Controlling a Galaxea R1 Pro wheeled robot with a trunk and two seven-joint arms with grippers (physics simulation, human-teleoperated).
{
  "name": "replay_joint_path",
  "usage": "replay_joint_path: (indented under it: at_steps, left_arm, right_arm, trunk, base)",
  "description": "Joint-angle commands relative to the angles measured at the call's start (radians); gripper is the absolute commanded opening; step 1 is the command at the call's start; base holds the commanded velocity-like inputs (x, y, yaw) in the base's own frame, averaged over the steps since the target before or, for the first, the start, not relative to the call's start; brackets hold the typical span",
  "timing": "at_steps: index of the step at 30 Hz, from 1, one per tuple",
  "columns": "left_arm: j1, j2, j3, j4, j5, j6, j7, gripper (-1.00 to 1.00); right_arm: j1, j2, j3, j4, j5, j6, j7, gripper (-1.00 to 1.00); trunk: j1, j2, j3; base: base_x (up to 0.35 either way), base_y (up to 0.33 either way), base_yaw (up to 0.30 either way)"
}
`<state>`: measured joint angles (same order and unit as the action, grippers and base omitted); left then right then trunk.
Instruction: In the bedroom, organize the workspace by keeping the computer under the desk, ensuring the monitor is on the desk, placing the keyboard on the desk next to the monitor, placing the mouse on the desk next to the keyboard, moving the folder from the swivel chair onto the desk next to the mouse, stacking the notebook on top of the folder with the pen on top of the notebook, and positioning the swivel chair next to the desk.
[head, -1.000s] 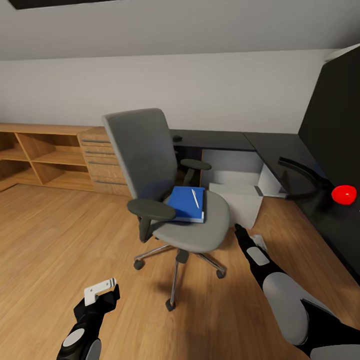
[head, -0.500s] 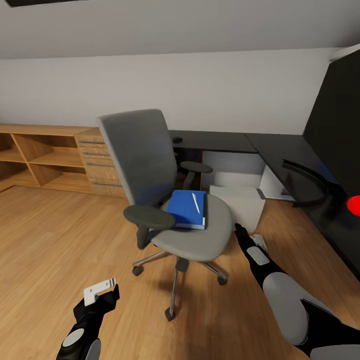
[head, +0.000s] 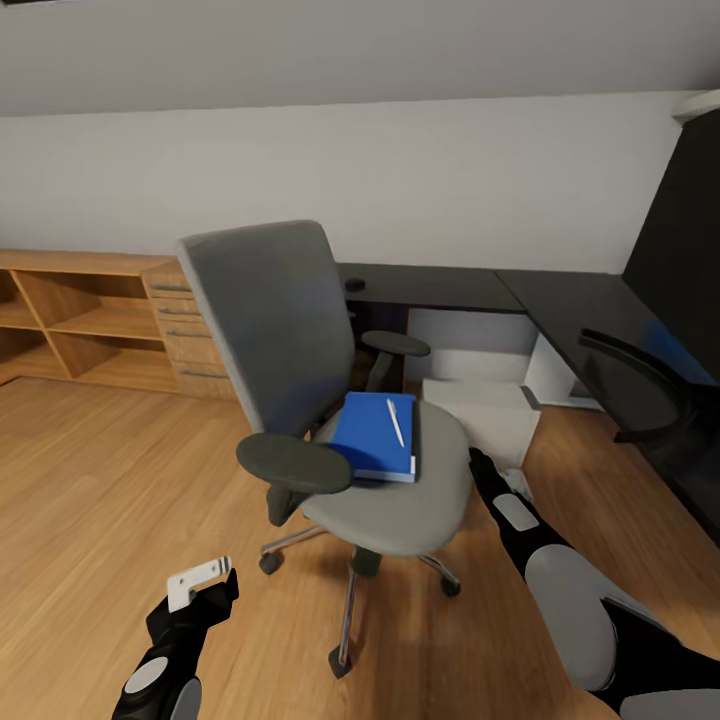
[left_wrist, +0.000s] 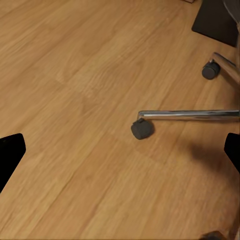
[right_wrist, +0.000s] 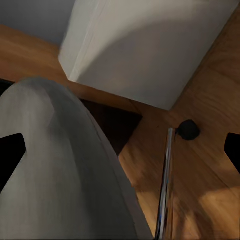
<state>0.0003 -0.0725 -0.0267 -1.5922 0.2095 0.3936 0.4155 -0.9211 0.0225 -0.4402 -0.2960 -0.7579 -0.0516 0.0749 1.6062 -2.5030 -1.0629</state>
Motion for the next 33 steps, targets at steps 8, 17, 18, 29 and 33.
replay_joint_path:
  at_steps: [8, 17, 18, 29, 33]
  left_arm:
    - [0.0, 0.0, 0.0, -0.002, 0.01, 0.002, 0.008, 1.0]
    - [0.0, -0.001, 0.018, -0.002, 0.01, 0.002, 0.008, 1.0]
    - [0.0, -0.001, 0.019, -0.002, 0.01, 0.002, 0.008, 1.0]
    - [0.0, -0.001, 0.015, -0.003, 0.01, 0.0, 0.008, 1.0]
    - [0.0, -0.001, 0.016, -0.004, 0.01, 0.001, 0.008, 1.0]
  right_arm:
    - [0.0, 0.0, -0.002, 0.001, -0.011, -0.004, 0.005, 1.0]
    - [-0.001, 0.0, -0.002, 0.001, -0.011, -0.004, 0.005, 1.0]
    - [-0.001, 0.0, -0.002, 0.001, -0.011, -0.004, 0.005, 1.0]
    - [0.0, 0.001, -0.002, 0.001, -0.011, -0.004, 0.005, 1.0]
    - [0.0, 0.001, -0.002, 0.001, -0.011, -0.004, 0.005, 1.0]
  trunk:
    - [0.0, 0.0, -0.001]
    - [0.0, 0.0, -0.001]
    - [0.0, 0.0, -0.001]
    - [0.0, 0.0, -0.001]
    - [0.0, 0.0, -0.001]
  base:
    - [0.059, 0.005, 0.0]
    - [0.003, 0.0, 0.121]
    - [0.0, 0.0, 0.219]
    - [0.145, 0.0, 0.235]
    - [0.271, 0.0, 0.251]
